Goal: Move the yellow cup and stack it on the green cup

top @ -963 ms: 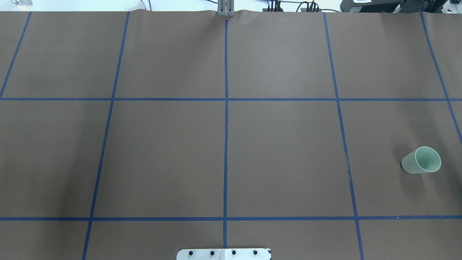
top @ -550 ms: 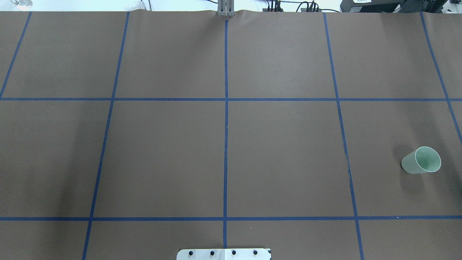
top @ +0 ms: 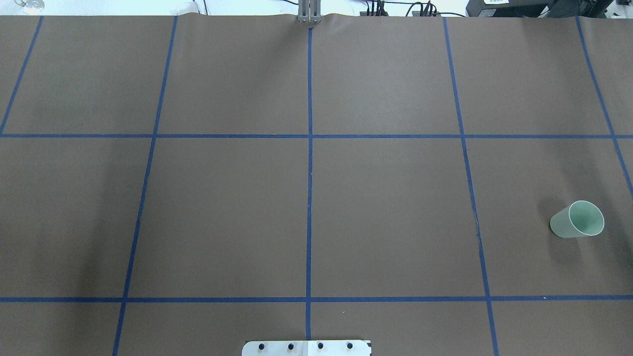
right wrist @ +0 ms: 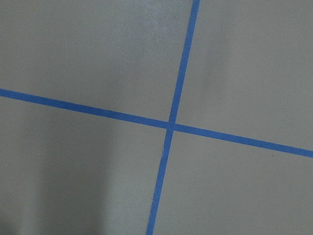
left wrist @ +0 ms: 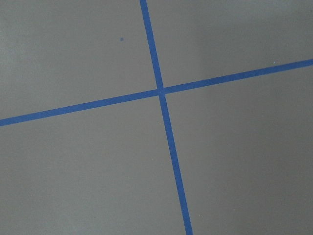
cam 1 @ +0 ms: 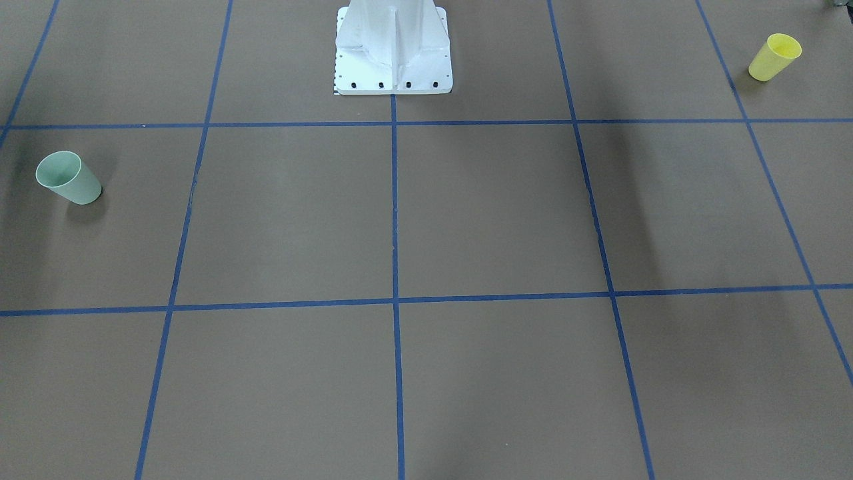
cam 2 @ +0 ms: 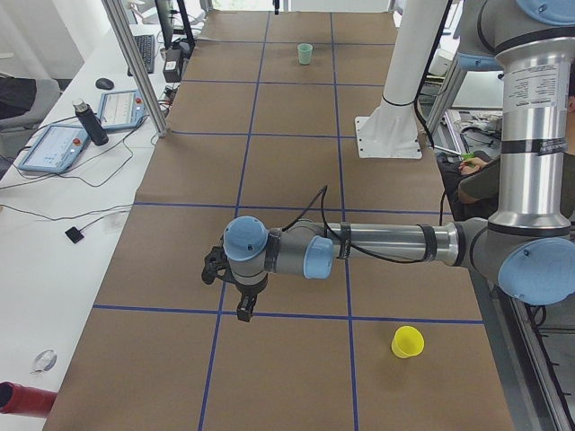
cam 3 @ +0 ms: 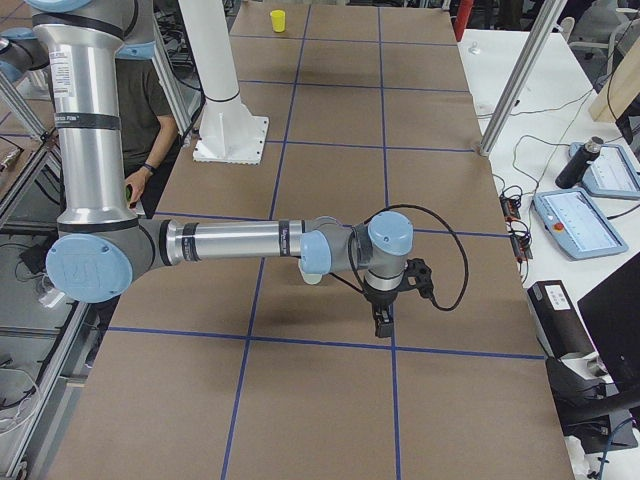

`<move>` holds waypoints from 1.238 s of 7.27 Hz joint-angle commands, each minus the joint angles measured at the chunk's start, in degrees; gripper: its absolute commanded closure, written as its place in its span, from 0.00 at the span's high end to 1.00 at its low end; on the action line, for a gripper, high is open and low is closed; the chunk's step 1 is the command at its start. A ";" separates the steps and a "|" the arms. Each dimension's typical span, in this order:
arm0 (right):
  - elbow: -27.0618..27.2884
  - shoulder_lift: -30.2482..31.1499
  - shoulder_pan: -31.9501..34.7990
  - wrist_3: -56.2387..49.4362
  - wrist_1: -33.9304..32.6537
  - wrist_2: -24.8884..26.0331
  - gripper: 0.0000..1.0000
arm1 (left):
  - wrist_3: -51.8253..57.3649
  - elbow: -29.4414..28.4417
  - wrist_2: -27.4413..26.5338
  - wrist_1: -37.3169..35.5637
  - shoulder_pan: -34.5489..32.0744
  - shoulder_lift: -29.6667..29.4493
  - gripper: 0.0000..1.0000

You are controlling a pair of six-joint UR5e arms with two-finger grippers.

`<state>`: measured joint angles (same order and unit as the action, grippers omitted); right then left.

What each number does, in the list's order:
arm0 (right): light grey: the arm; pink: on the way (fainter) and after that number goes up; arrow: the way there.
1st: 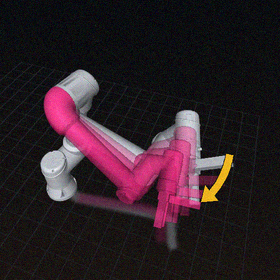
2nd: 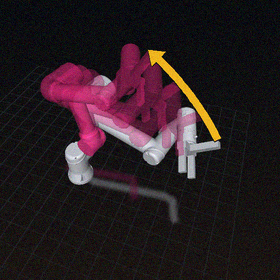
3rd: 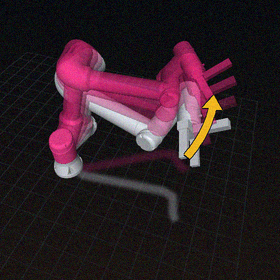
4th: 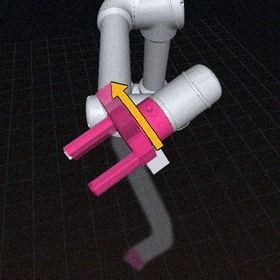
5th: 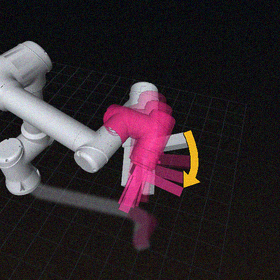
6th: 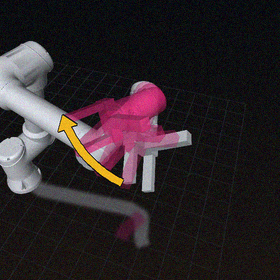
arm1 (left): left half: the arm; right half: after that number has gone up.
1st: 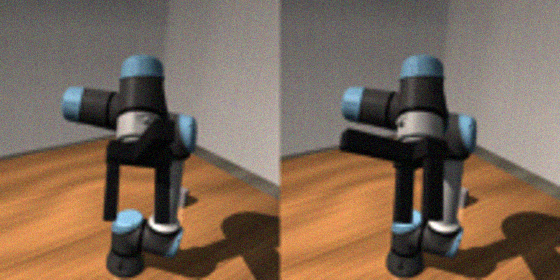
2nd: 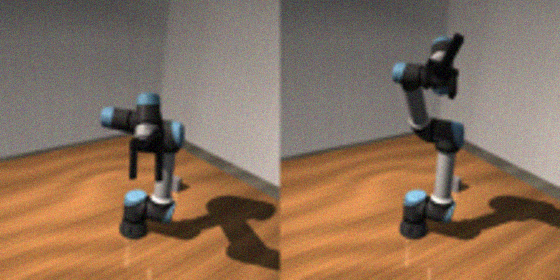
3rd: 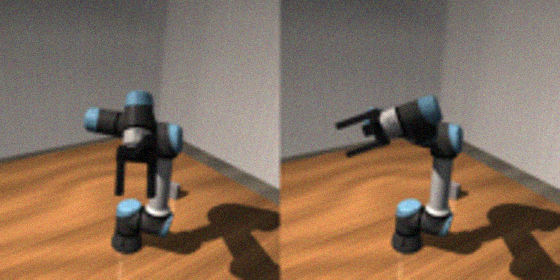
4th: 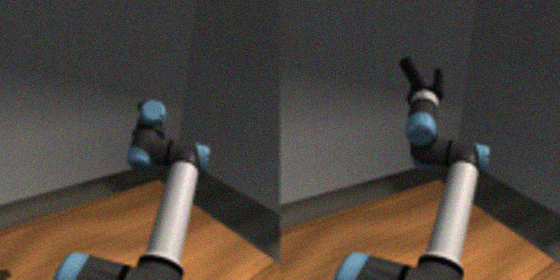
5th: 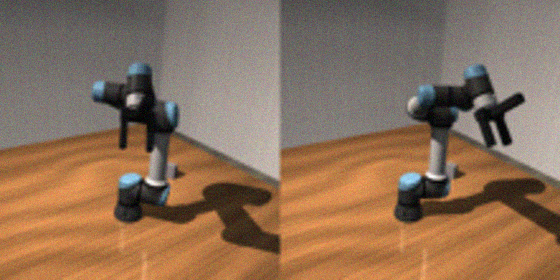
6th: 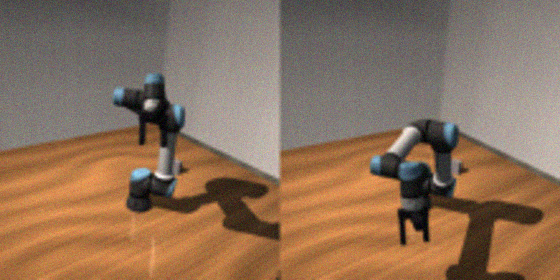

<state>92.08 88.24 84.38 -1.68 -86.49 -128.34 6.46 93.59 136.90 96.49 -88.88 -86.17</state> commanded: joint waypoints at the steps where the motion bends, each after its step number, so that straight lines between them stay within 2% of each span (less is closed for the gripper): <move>1: -0.06 0.00 0.00 -0.07 0.01 -0.07 1.00 | -0.04 0.01 0.12 1.76 0.29 -0.05 1.00; 5: -0.15 0.00 0.00 -0.07 0.01 -0.07 1.00 | -3.52 0.36 2.22 3.78 3.09 0.04 1.00; 6: -0.15 0.00 0.00 0.01 0.01 -0.50 1.00 | -11.91 0.36 3.36 7.54 6.15 0.04 1.00; 9: -0.06 0.00 0.00 0.01 0.01 -0.60 1.00 | -34.68 0.27 3.29 28.09 11.80 3.63 1.00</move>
<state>92.01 88.24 84.37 -1.73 -86.48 -128.90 -18.27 93.88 140.15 116.45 -78.90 -84.03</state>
